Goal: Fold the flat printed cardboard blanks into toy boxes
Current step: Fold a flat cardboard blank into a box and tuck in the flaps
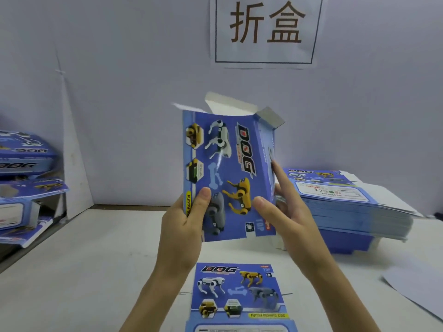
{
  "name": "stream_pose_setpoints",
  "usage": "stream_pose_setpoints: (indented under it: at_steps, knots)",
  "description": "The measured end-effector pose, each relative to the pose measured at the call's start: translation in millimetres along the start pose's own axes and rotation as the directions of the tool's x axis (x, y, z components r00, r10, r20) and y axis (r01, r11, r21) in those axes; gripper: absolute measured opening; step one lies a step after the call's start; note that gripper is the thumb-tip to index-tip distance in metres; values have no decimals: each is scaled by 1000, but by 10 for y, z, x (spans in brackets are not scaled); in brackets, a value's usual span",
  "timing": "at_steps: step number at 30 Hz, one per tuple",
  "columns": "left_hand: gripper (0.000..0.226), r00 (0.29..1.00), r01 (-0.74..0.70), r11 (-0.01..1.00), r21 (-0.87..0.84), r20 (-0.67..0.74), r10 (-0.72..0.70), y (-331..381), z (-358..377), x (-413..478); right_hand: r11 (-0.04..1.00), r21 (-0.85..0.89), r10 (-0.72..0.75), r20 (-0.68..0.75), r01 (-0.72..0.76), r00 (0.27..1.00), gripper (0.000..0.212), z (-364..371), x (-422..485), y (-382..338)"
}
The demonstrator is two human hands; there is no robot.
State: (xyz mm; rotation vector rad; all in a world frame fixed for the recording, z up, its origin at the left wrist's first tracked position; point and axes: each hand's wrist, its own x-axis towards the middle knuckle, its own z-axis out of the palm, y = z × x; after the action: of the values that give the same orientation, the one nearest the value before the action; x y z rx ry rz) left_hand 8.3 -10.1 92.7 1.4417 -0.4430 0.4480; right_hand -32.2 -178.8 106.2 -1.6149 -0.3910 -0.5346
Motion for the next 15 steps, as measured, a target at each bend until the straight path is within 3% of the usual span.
stream_pose_setpoints:
  at_steps: [6,15]
  knots:
    - [47,998,55,998,-22,30,-54,25,-32,30,1000,-12,9,0,-9,1000,78,28,-20,-7]
    - [51,1000,23,999,-38,19,-22,30,0,-1,998,-57,9,-25,-11,1000,90,66,-32,-43]
